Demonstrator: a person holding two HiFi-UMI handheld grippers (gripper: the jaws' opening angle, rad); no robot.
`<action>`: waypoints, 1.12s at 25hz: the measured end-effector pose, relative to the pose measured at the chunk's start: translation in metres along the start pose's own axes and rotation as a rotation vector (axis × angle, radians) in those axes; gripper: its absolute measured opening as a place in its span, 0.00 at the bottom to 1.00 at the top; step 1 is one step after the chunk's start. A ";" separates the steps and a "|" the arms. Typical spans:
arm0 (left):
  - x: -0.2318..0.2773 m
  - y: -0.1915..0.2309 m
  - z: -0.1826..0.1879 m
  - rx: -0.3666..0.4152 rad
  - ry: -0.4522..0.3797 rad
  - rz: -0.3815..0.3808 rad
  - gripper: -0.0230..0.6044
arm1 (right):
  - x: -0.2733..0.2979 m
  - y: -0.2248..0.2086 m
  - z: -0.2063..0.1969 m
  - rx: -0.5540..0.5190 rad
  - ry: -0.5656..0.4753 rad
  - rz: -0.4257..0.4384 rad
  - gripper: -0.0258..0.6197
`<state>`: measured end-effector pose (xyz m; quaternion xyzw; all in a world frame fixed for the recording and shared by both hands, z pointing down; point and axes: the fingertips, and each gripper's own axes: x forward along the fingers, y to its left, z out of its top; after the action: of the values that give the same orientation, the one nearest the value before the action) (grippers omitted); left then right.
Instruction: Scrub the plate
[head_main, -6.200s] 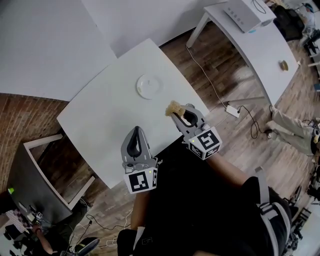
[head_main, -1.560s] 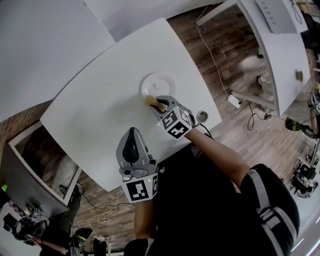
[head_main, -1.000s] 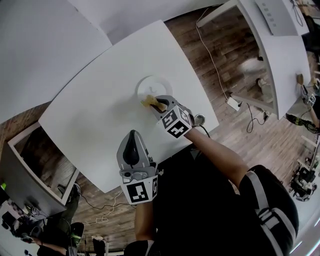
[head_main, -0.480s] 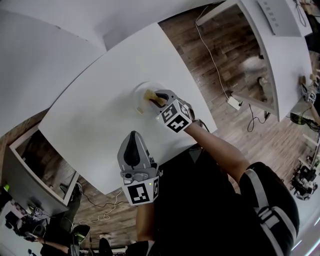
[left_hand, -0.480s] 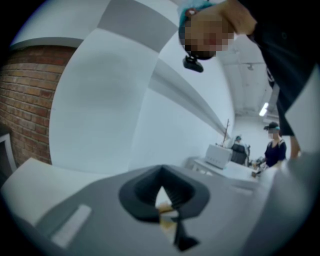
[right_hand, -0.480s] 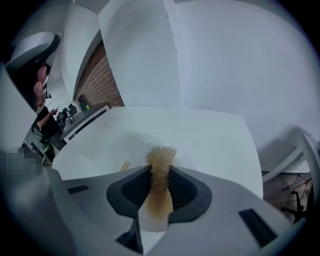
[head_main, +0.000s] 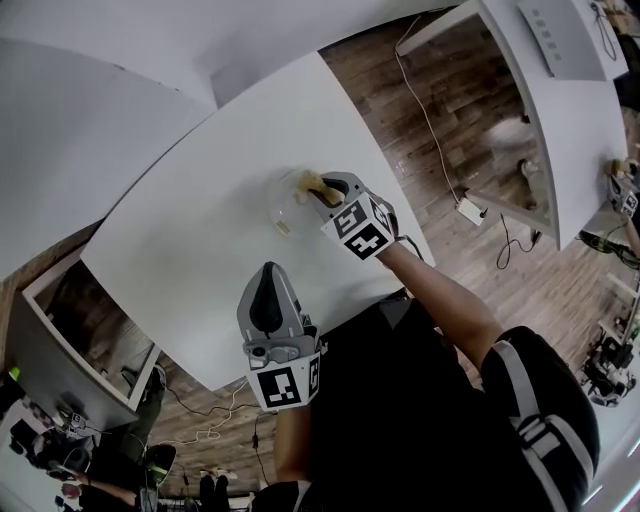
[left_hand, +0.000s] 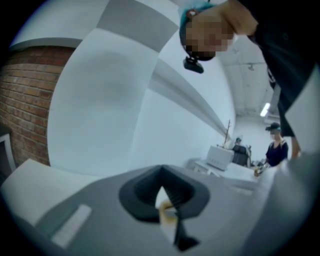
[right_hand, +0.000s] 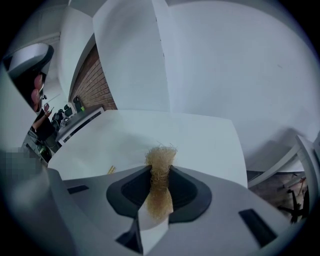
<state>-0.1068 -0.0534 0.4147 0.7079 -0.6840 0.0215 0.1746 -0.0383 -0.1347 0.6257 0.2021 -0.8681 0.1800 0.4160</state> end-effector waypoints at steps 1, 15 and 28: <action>0.000 0.000 0.000 0.000 0.000 -0.002 0.04 | -0.001 -0.001 0.000 0.002 0.000 -0.007 0.17; -0.010 0.008 0.001 -0.001 -0.012 -0.029 0.04 | -0.014 -0.003 -0.021 0.053 0.028 -0.075 0.17; -0.041 0.024 -0.002 -0.002 -0.020 -0.022 0.04 | -0.004 0.046 -0.030 0.039 0.049 -0.045 0.17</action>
<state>-0.1323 -0.0132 0.4110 0.7154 -0.6779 0.0119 0.1686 -0.0397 -0.0807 0.6332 0.2254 -0.8492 0.1925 0.4370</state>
